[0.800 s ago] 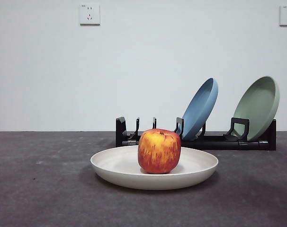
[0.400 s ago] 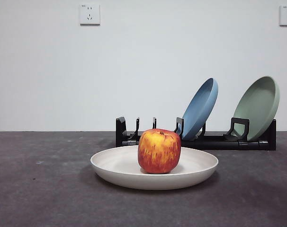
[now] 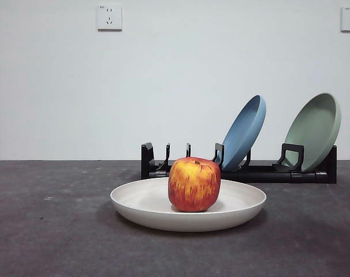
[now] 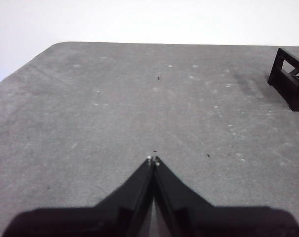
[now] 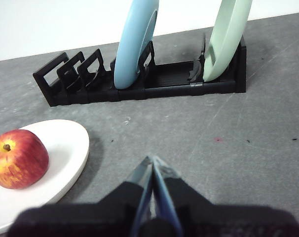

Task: Take the yellow plate from the plate rack,put the plate on the table,take the apple from the table,put the apple in the plate

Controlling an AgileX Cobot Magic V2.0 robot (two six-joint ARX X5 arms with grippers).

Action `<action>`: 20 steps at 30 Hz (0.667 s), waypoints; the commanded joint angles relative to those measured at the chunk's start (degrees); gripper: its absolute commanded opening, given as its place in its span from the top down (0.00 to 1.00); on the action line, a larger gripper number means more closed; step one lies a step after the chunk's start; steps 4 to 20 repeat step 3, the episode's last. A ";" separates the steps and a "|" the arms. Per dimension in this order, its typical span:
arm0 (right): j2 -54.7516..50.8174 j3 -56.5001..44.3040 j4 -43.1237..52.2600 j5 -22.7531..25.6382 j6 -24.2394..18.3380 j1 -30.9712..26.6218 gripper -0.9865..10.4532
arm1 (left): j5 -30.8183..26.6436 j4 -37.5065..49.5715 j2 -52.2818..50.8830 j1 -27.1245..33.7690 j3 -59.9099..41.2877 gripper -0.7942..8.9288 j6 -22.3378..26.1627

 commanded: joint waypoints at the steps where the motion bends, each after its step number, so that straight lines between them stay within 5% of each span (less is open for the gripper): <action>1: -0.20 -0.79 0.24 -0.02 0.55 0.02 0.91 | -0.07 0.24 -0.15 0.15 -0.74 0.92 -0.39; 20: -0.20 -0.77 0.24 -0.02 0.57 0.02 0.91 | -0.07 0.24 -0.15 0.15 -0.74 0.92 -0.39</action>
